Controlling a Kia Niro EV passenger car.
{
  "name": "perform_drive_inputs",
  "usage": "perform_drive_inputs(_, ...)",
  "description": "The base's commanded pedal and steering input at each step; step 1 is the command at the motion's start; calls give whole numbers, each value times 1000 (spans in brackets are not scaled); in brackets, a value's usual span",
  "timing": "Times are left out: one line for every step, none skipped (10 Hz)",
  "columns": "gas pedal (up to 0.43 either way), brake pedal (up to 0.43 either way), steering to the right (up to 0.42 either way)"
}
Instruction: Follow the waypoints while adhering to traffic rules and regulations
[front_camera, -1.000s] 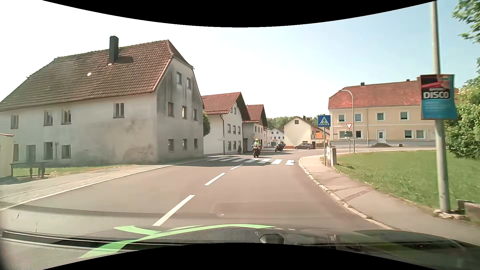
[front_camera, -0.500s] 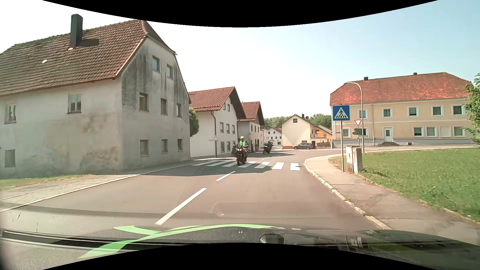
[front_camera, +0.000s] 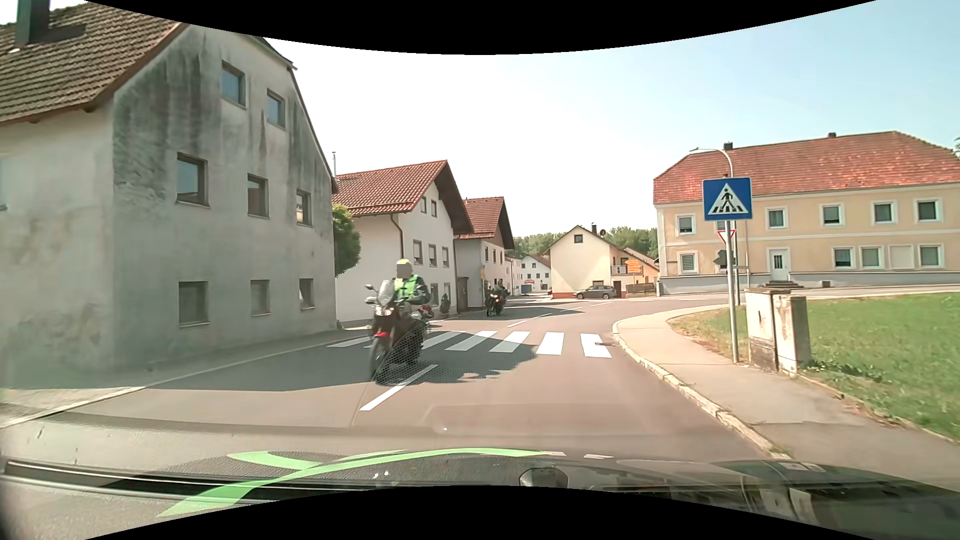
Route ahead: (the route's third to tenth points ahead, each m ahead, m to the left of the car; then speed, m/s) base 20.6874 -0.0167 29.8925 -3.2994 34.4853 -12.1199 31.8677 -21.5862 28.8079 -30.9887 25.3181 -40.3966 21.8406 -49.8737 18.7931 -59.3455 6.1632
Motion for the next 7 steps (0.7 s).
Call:
perform_drive_inputs(0, 116, 51)
perform_drive_inputs(0, 110, 50)
perform_drive_inputs(0, 116, 50)
perform_drive_inputs(0, 116, 50)
perform_drive_inputs(0, 110, 50)
perform_drive_inputs(0, 104, 50)
perform_drive_inputs(0, 79, 51)
